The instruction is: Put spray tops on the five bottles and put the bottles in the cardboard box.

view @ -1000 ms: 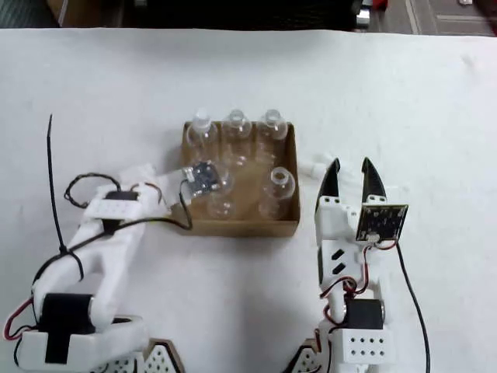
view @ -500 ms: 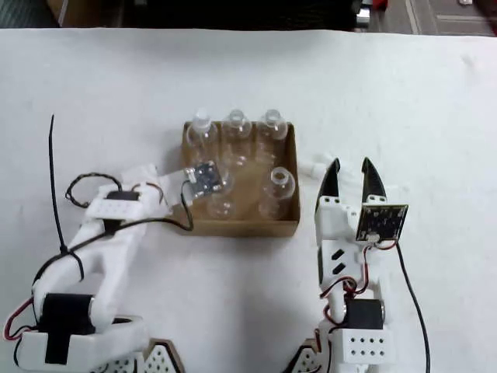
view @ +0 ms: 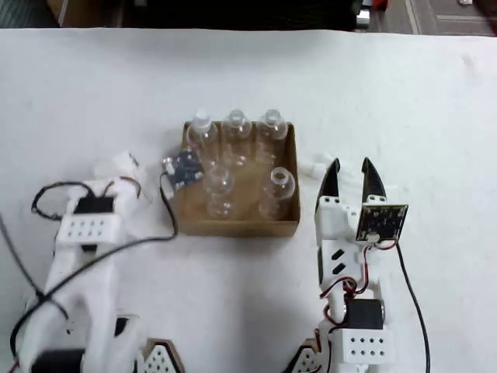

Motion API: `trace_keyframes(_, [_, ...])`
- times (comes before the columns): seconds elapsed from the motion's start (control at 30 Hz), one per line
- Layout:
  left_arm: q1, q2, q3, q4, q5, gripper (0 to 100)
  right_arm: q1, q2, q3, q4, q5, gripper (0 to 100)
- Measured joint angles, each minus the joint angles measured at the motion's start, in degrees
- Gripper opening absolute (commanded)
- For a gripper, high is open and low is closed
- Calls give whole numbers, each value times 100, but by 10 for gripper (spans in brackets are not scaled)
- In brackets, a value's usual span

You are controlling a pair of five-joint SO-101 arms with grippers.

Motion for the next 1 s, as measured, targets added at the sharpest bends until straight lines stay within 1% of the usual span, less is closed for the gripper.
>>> trace_keyframes(0.13, [141, -941, 536, 229, 18, 22, 0, 0, 0, 0, 0, 159])
trace_keyframes(0.17, [237, -1090, 668, 229, 185, 22, 0, 0, 0, 0, 0, 159])
trace_keyframes(0.23, [396, -1231, 756, 229, 756, 22, 0, 0, 0, 0, 0, 159])
trace_keyframes(0.3, [387, -1319, 765, 229, 1626, 24, 0, 0, 0, 0, 0, 159])
trace_keyframes(0.37, [237, -1327, 765, 229, 2681, 33, 0, 0, 0, 0, 0, 159])
trace_keyframes(0.43, [-18, -1327, 765, 229, 3824, 83, 0, 0, 0, 0, 0, 159])
trace_keyframes(0.5, [-176, -1327, 765, 229, 4905, 168, 0, 0, 0, 0, 0, 159])
trace_keyframes(0.57, [-185, -1327, 765, 229, 5793, 235, 0, 0, 0, 0, 0, 159])
trace_keyframes(0.67, [-167, -1336, 870, 229, 6778, 237, 0, 0, 0, 0, 0, 159])
trace_keyframes(0.7, [-132, -1336, 897, 229, 6989, 229, 0, 0, 0, 0, 0, 159])
trace_keyframes(0.77, [-70, -1336, 914, 185, 7147, 227, 0, 0, 0, 0, 0, 159])
trace_keyframes(0.9, [-44, -1327, 958, -246, 7165, 229, 0, 0, 0, 0, 0, 159])
trace_keyframes(1.0, [-44, -923, 967, -545, 7191, 225, 0, 0, 0, 0, 0, 159])
